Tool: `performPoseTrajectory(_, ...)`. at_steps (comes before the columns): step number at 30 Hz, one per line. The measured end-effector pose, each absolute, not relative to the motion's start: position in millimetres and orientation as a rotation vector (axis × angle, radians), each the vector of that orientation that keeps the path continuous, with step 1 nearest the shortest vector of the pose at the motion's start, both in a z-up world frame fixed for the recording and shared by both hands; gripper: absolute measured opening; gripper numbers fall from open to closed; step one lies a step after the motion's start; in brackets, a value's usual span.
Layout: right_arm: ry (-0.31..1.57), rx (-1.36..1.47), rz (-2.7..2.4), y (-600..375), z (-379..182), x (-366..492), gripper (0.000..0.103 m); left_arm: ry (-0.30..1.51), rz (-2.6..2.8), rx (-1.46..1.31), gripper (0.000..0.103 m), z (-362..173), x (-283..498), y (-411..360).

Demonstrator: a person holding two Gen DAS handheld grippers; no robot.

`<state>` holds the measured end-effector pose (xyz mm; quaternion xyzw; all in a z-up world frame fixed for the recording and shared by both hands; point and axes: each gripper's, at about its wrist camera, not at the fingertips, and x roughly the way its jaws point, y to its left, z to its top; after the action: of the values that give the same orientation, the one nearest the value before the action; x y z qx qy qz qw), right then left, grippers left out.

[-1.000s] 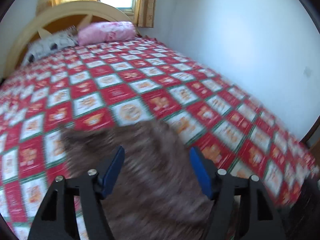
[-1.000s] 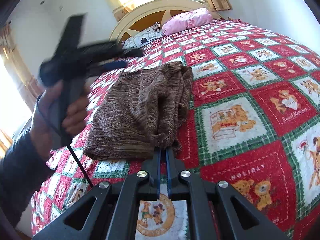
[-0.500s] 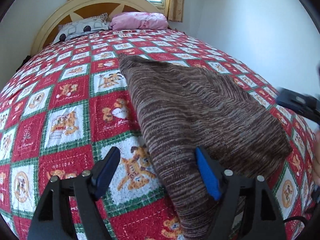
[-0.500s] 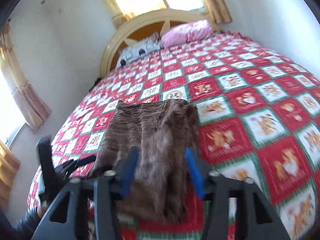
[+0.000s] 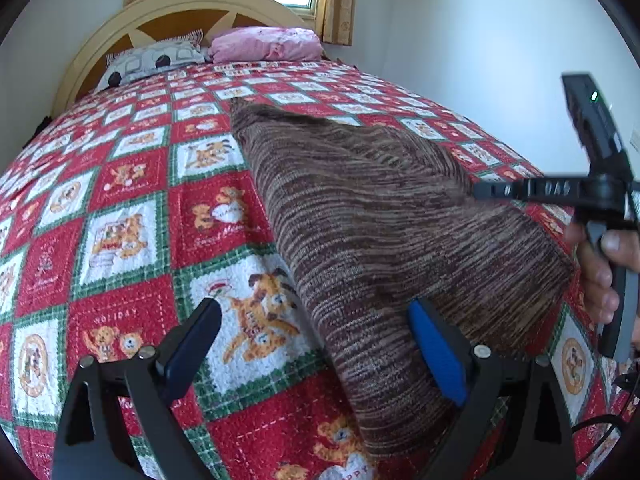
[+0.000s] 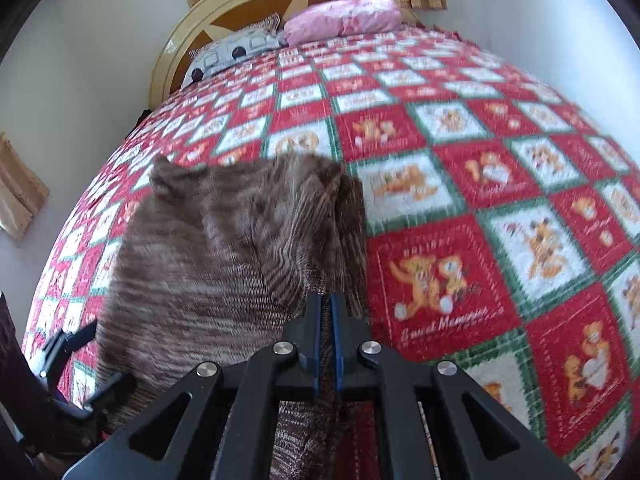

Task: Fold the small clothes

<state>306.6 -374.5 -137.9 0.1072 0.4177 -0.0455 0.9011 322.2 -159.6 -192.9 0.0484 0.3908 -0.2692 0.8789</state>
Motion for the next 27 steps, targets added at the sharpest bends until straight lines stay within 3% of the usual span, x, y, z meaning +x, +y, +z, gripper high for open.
performPoseTrajectory(6, 0.789, 0.083, 0.028, -333, -110, 333, 0.006, 0.844, -0.568, 0.075, 0.100, -196, 326, -158)
performPoseTrajectory(11, 0.963, 0.011, -0.056, -344, -162, 367, 0.006, 0.859, -0.564, 0.076, 0.103, -197, 327, -157)
performPoseTrajectory(15, 0.931, 0.094, -0.094, -368, -167, 359, 0.006, 0.869, -0.572, 0.081, 0.103, -199, 326, -158)
performPoseTrajectory(20, 0.854, -0.004, -0.081, -351, -139, 328, 0.009, 0.878, -0.571, 0.082, 0.103, -199, 325, -158)
performPoseTrajectory(21, 0.837, 0.002, -0.071, -349, -135, 320, 0.019, 0.881, -0.571, 0.081, 0.103, -199, 325, -158)
performPoseTrajectory(22, 0.815, 0.018, -0.048, -347, -130, 309, 0.037, 0.884, -0.571, 0.081, 0.103, -199, 325, -158)
performPoseTrajectory(24, 0.799, 0.038, 0.008, -339, -126, 293, 0.055, 0.891, -0.571, 0.079, 0.103, -200, 326, -159)
performPoseTrajectory(27, 0.870, -0.030, 0.005, -330, -147, 275, 0.055, 0.898, -0.571, 0.074, 0.103, -201, 327, -159)
